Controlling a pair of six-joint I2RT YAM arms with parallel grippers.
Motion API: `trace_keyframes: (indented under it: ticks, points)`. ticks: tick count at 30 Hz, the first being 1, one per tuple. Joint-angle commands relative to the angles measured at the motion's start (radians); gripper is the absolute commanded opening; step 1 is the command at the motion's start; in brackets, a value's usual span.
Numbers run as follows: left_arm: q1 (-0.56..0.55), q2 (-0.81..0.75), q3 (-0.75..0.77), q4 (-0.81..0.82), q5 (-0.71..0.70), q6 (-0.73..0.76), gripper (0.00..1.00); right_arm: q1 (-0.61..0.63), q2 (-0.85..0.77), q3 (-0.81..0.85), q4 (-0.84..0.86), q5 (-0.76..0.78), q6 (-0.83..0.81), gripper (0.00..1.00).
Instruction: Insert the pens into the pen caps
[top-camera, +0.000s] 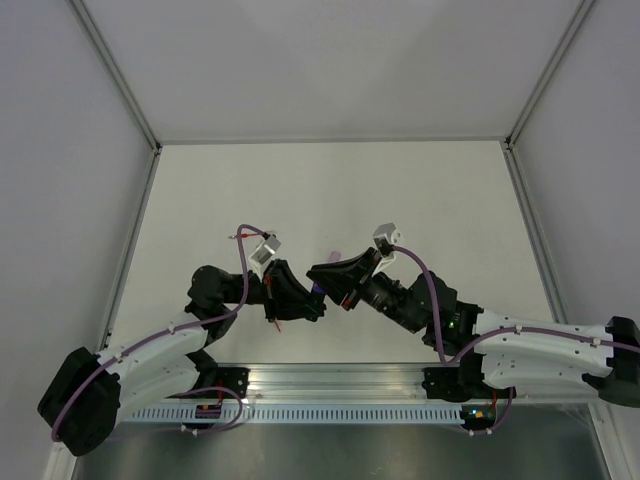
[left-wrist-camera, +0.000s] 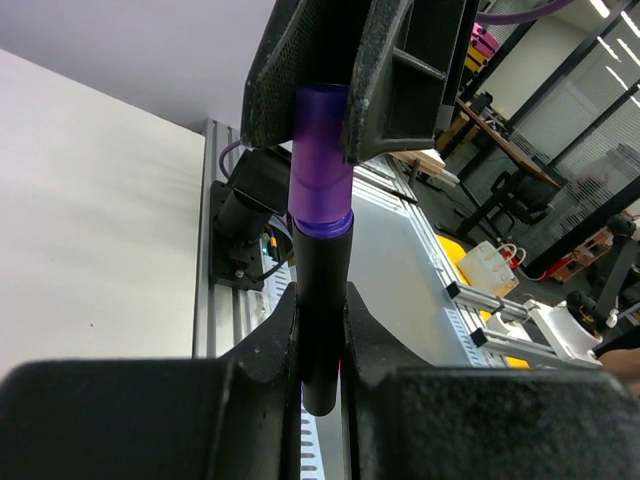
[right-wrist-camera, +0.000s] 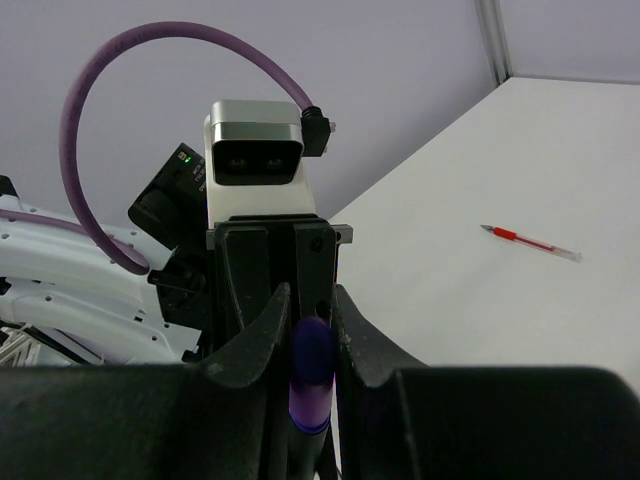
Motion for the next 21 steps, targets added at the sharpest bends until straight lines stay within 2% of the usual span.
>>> trace_keyframes:
  ticks: [1,7,15,21]
  points:
    - [0.004,-0.002,0.11,0.049,-0.12,-0.021,0.02,0.022,0.007,-0.068,-0.192,-0.12,0.007,0.0]
    - [0.007,0.012,0.154,-0.031,-0.163,0.012,0.02,0.022,-0.001,-0.062,-0.239,-0.16,0.012,0.0]
    - [0.012,0.047,0.199,-0.06,-0.18,0.002,0.02,0.02,0.028,-0.112,-0.17,-0.232,0.041,0.0]
    - [0.06,0.047,0.228,-0.102,-0.177,-0.008,0.02,0.022,0.025,-0.129,-0.146,-0.292,0.068,0.0]
